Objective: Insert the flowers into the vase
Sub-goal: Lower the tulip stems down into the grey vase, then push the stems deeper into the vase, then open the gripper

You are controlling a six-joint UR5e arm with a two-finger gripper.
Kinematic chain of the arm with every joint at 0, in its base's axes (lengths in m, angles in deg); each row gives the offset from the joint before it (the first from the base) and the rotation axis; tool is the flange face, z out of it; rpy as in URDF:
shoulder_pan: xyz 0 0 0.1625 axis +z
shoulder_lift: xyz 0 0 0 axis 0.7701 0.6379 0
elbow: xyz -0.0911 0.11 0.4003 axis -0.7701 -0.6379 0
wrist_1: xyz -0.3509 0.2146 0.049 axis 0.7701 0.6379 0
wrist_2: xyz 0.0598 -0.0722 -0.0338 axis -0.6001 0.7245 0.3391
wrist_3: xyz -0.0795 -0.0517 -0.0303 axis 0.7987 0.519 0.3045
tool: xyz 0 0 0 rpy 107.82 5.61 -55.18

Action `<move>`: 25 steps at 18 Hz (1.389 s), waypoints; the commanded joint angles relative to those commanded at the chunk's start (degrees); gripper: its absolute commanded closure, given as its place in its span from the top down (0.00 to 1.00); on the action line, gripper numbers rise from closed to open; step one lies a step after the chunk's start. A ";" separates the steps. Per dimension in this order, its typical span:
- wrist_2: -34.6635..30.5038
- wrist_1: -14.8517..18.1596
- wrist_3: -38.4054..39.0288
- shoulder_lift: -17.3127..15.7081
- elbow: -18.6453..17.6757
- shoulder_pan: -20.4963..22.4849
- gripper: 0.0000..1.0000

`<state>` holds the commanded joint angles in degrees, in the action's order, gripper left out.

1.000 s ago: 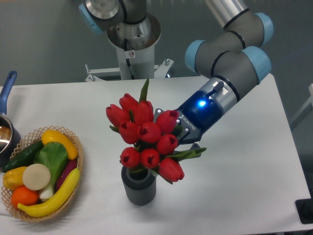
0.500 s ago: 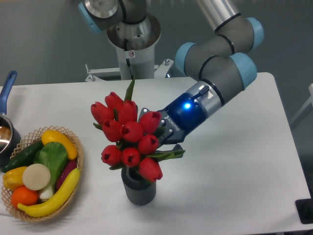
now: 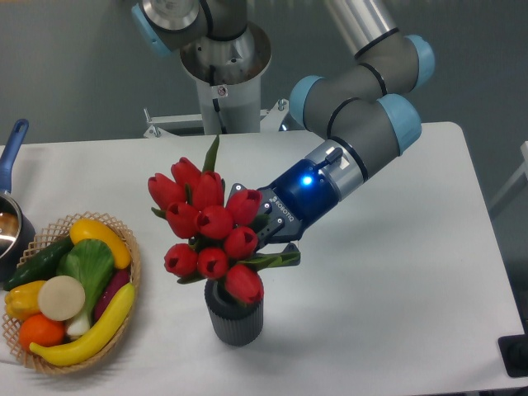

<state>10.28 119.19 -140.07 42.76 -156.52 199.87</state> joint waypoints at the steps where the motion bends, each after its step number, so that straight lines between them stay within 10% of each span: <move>1: -0.09 0.00 -0.35 0.00 -0.26 0.00 0.11; 25: -2.37 -0.09 -12.13 2.64 -7.21 0.09 0.13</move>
<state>7.90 119.10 -152.20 45.40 -163.73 199.95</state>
